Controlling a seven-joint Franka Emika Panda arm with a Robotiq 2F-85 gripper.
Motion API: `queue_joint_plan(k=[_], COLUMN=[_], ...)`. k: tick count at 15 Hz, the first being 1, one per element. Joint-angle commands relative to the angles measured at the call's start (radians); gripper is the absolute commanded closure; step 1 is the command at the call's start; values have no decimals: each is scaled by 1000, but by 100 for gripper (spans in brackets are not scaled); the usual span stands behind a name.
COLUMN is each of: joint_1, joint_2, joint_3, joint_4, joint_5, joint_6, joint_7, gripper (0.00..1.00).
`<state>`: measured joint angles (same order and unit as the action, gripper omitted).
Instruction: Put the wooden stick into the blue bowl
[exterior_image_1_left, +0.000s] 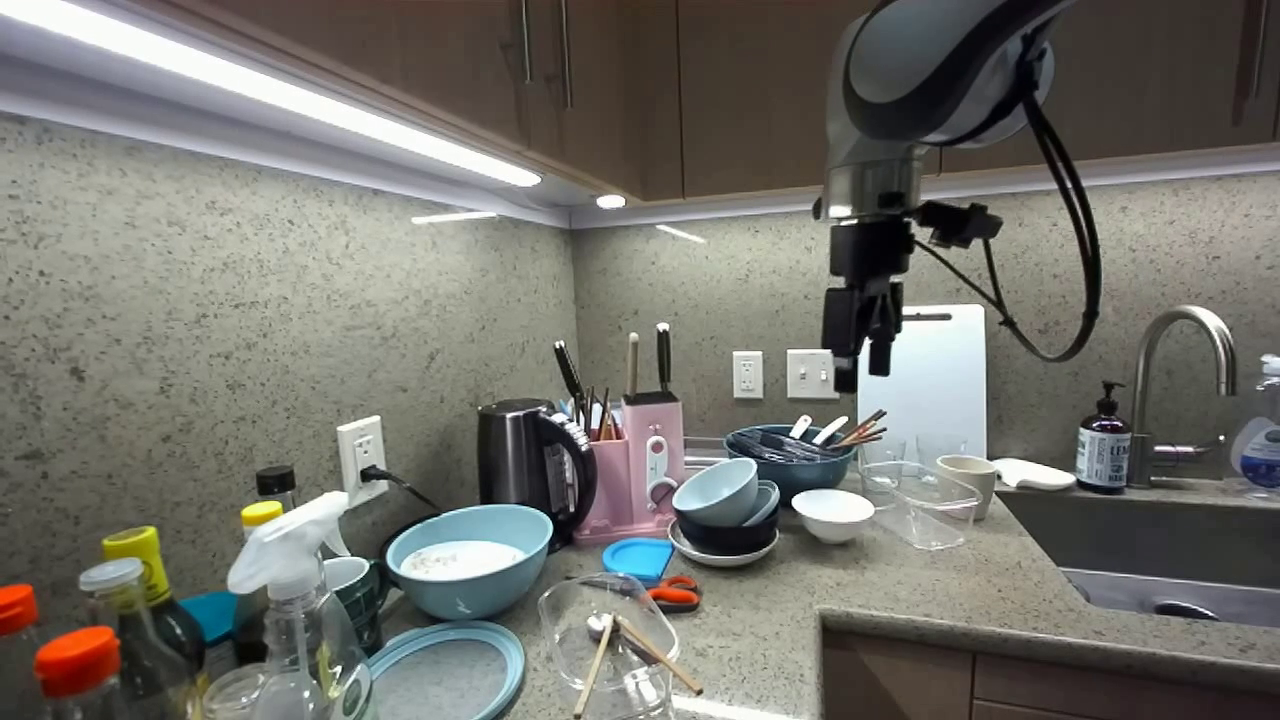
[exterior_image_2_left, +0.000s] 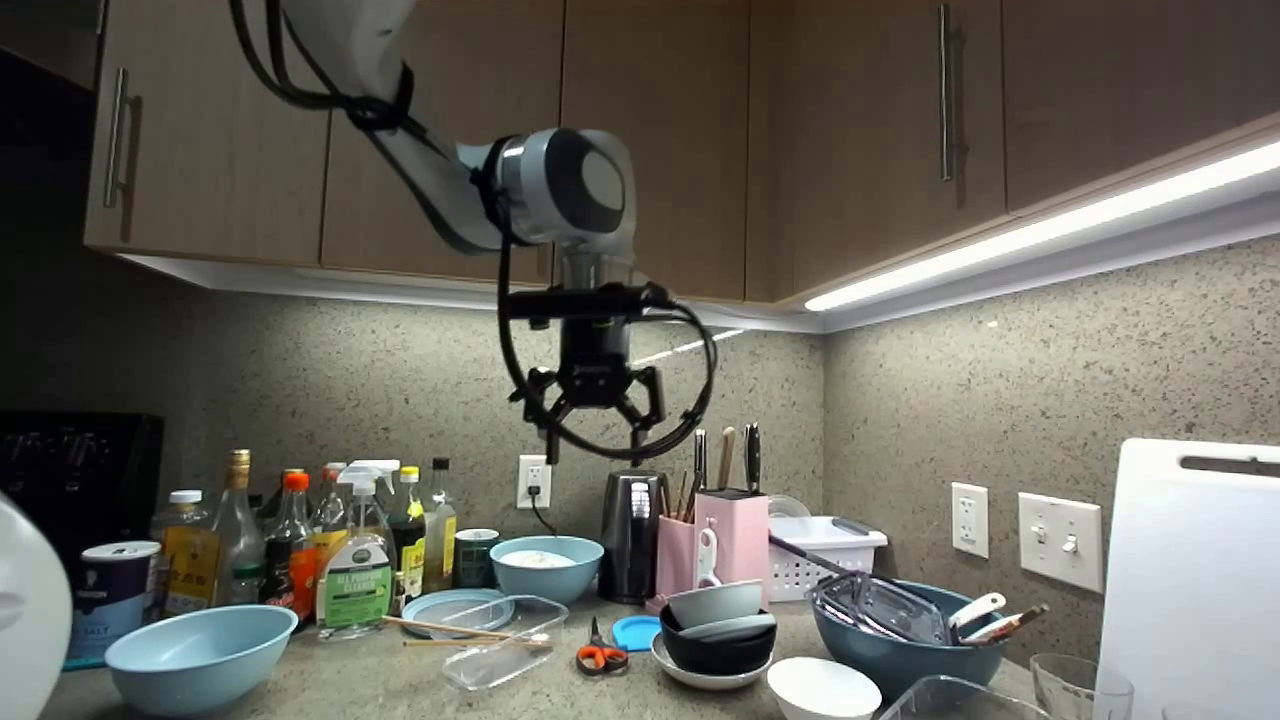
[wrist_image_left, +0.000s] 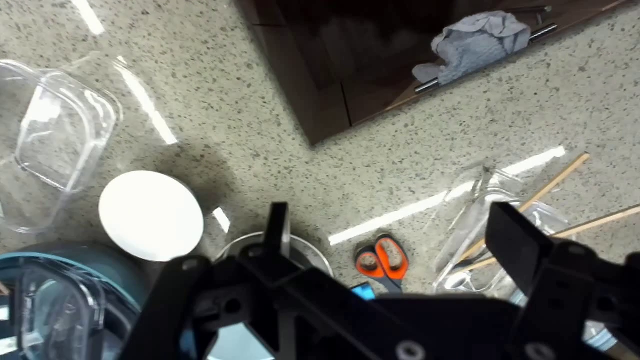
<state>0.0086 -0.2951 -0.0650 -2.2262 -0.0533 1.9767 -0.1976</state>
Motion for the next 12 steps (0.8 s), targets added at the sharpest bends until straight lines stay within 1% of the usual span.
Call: queue_joint_plan(k=[1, 4, 6, 7, 8, 9, 12], joint_1=[54, 97, 114, 116, 110, 119, 114], joint_2=[105, 180, 213, 219, 218, 216, 223], joint_3=[115, 186, 208, 210, 206, 211, 203], joint_4=[33, 51, 56, 56, 62, 52, 66], joint_5=[-4, 16, 24, 16, -7, 4, 4], joint_6=[48, 126, 191, 224, 232, 205, 218], joint_7=[164, 326, 394, 415, 431, 398, 405], gripper=[0, 0, 0, 0, 0, 0, 0])
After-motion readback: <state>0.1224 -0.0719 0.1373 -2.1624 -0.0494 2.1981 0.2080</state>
